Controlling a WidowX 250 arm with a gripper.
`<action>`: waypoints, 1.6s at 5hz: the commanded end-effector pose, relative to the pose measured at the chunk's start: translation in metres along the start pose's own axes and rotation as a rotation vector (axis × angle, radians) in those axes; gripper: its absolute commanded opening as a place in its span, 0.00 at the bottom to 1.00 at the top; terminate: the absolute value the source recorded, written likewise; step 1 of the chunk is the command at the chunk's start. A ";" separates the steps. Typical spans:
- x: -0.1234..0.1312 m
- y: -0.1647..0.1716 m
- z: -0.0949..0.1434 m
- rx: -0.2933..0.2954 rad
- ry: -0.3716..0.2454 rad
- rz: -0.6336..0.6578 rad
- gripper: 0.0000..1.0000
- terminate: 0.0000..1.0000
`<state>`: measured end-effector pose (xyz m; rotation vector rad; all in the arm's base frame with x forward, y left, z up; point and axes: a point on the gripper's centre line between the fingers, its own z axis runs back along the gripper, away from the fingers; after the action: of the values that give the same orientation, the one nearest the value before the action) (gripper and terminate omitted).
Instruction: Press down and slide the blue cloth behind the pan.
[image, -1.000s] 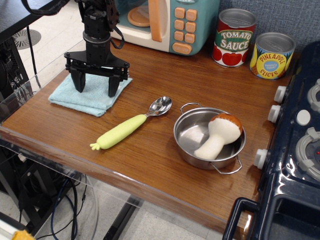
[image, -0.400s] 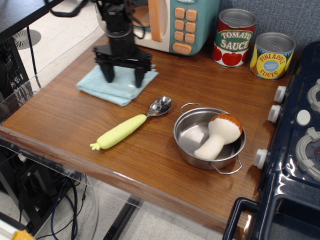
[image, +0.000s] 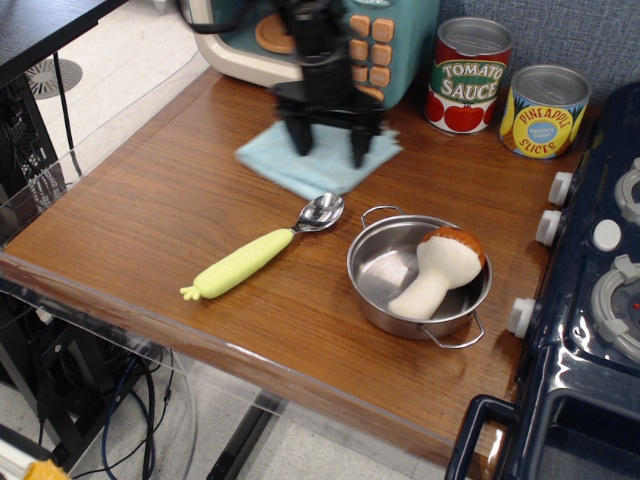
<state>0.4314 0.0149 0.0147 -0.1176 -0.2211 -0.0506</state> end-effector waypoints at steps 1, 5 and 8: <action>-0.017 -0.066 0.008 -0.057 0.023 -0.199 1.00 0.00; -0.014 -0.062 0.021 -0.045 -0.011 -0.185 1.00 0.00; 0.004 -0.078 0.092 -0.031 -0.216 -0.226 1.00 0.00</action>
<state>0.4263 -0.0502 0.0905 -0.1308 -0.3938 -0.2481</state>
